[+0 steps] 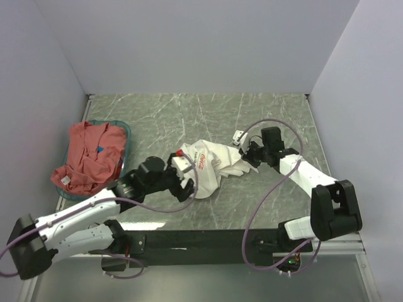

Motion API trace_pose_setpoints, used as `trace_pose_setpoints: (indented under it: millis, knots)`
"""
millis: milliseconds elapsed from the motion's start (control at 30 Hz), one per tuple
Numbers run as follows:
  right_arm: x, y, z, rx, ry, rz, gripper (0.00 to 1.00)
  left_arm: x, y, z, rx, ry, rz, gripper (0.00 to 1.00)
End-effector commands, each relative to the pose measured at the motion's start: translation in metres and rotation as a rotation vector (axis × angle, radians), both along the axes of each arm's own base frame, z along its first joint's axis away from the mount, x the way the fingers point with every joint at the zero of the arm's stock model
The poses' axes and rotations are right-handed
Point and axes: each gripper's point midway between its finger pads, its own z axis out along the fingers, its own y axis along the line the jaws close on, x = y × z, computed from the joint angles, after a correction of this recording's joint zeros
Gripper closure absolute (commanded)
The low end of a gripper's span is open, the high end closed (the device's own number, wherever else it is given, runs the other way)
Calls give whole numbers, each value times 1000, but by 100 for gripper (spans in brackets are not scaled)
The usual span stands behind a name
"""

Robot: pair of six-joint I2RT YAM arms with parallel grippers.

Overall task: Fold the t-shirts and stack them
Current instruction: Flatten the tshirt out

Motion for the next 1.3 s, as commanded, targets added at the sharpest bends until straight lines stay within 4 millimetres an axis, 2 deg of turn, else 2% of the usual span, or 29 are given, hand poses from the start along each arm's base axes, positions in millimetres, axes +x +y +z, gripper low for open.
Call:
trace_pose_setpoints:
  millis: [0, 67, 100, 167, 300, 367, 400, 433, 567, 667, 767, 1033, 1100, 1200, 1267]
  knots:
    - [21, 7, 61, 130, -123, -45, 100, 2, -29, 21, -32, 25, 32, 14]
    - [19, 10, 68, 167, -124, -39, 100, 3, -45, 13, 13, 59, 60, 14]
    - [18, 9, 69, 182, -116, -50, 100, 10, -45, 10, 18, 77, 134, 14]
    - [16, 12, 74, 204, -118, -43, 100, 16, -54, 13, -1, 93, 178, 14]
    - [17, 7, 79, 236, -120, -70, 100, 40, -69, 16, -123, 142, 338, 19]
    - [18, 2, 81, 253, -115, -88, 100, 53, -70, 20, -163, 142, 423, 19]
    - [16, 4, 82, 269, -108, -83, 100, 59, -73, 17, -185, 169, 470, 20]
    - [17, 2, 82, 271, -107, -88, 100, 73, -75, 17, -199, 162, 545, 23]
    - [16, 4, 82, 282, -100, -86, 100, 92, -85, 12, -200, 179, 646, 28]
    - [17, 4, 85, 287, -108, -89, 100, 98, -98, 6, -173, 188, 642, 34]
    - [17, 2, 87, 291, -110, -95, 100, 103, -100, -7, -108, 195, 667, 43]
    - [19, -1, 89, 298, -112, -113, 100, 108, -91, -21, -24, 172, 710, 44]
    - [20, -1, 90, 298, -117, -115, 100, 111, -91, -30, 16, 165, 716, 54]
    - [20, -4, 92, 300, -118, -127, 100, 115, -93, -40, 70, 160, 718, 56]
    - [20, -5, 93, 302, -122, -128, 100, 117, -92, -39, 80, 147, 723, 72]
